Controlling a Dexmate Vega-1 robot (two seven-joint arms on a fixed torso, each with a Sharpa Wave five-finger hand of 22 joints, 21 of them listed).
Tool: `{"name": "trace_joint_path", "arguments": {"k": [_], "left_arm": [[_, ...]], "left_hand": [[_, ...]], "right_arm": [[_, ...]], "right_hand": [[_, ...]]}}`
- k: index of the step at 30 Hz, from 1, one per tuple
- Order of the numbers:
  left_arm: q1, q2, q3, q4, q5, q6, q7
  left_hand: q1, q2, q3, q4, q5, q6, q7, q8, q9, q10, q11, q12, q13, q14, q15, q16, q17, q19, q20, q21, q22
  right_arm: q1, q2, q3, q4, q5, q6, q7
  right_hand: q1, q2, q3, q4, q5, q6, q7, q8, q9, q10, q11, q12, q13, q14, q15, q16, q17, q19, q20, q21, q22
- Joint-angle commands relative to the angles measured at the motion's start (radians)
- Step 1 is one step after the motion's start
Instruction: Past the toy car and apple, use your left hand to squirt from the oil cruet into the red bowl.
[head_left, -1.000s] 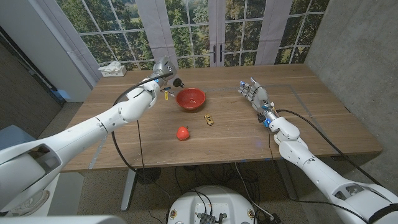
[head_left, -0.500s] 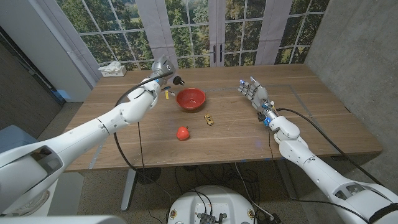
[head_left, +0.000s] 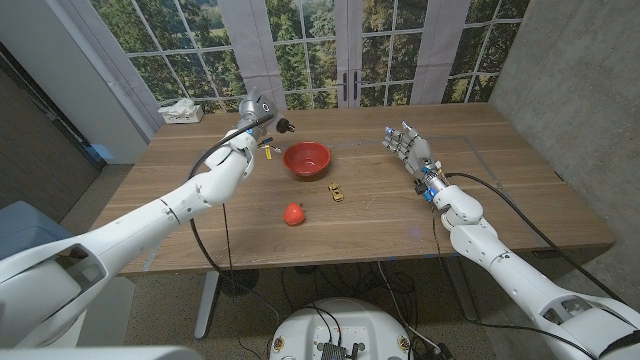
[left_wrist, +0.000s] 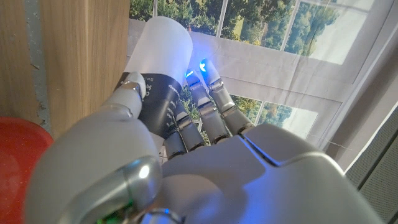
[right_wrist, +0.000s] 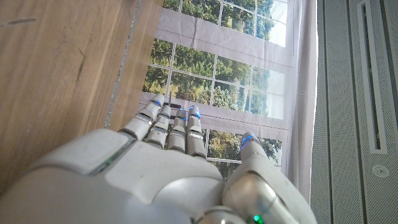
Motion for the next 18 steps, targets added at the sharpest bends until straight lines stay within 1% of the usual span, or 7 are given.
{"name": "trace_joint_path", "arguments": {"k": [1, 5, 6, 12, 18], "left_arm": [[0.083, -0.046, -0.059, 0.007, -0.053, 0.174, 0.074], [0.111, -0.072, -0.076, 0.016, -0.079, 0.242, 0.116], [0.117, -0.074, -0.079, 0.015, -0.087, 0.250, 0.121], [0.147, -0.088, -0.098, 0.012, -0.142, 0.306, 0.162], [0.180, -0.104, -0.112, 0.011, -0.204, 0.365, 0.217]], "left_hand": [[-0.017, 0.000, 0.007, 0.012, -0.001, 0.004, 0.002, 0.005, 0.000, -0.003, 0.000, 0.000, 0.004, -0.007, -0.155, 0.005, 0.003, 0.007, -0.129, -0.004, 0.003], [-0.026, -0.004, 0.006, 0.012, -0.002, 0.003, 0.004, 0.004, -0.001, -0.002, 0.000, 0.001, 0.004, -0.005, -0.155, 0.007, 0.003, 0.011, -0.128, -0.007, 0.002], [-0.027, -0.005, 0.006, 0.011, -0.002, 0.002, 0.007, 0.004, -0.001, -0.002, 0.000, 0.001, 0.004, -0.004, -0.155, 0.007, 0.003, 0.013, -0.128, -0.007, 0.002], [-0.037, -0.010, 0.005, 0.010, -0.002, -0.001, 0.006, 0.003, -0.003, -0.002, 0.000, 0.001, 0.003, -0.003, -0.155, 0.008, 0.003, 0.017, -0.128, -0.012, 0.002], [-0.050, -0.015, 0.003, 0.011, -0.003, -0.005, 0.016, 0.001, -0.003, -0.004, 0.001, 0.001, 0.003, -0.002, -0.154, 0.009, 0.003, 0.022, -0.129, -0.016, 0.002]], "right_arm": [[-0.020, -0.028, -0.002, -0.068, -0.020, -0.022, -0.038], [-0.026, -0.038, -0.003, -0.093, -0.028, -0.031, -0.051], [-0.028, -0.041, -0.004, -0.101, -0.032, -0.034, -0.056], [-0.037, -0.056, -0.005, -0.138, -0.045, -0.050, -0.079], [-0.046, -0.073, -0.007, -0.181, -0.062, -0.068, -0.104]], "right_hand": [[-0.003, 0.006, 0.004, -0.006, -0.001, -0.002, -0.004, 0.002, 0.004, 0.005, 0.006, 0.006, 0.003, 0.003, 0.004, 0.001, 0.001, 0.010, 0.000, -0.001, 0.005], [-0.003, 0.005, 0.004, -0.007, -0.001, -0.002, -0.003, 0.002, 0.004, 0.005, 0.007, 0.006, 0.003, 0.003, 0.003, 0.001, 0.000, 0.011, 0.001, -0.001, 0.005], [-0.004, 0.005, 0.004, -0.007, -0.001, -0.002, -0.003, 0.002, 0.004, 0.005, 0.007, 0.006, 0.003, 0.003, 0.004, 0.001, 0.000, 0.010, 0.001, -0.001, 0.005], [-0.005, 0.005, 0.004, -0.007, -0.001, -0.002, -0.003, 0.002, 0.004, 0.006, 0.005, 0.006, 0.003, 0.003, 0.004, 0.001, 0.000, 0.010, 0.001, -0.001, 0.005], [-0.005, 0.005, 0.004, -0.008, -0.001, -0.002, -0.003, 0.002, 0.004, 0.006, 0.005, 0.006, 0.003, 0.003, 0.004, 0.001, 0.000, 0.010, 0.000, -0.001, 0.005]]}}
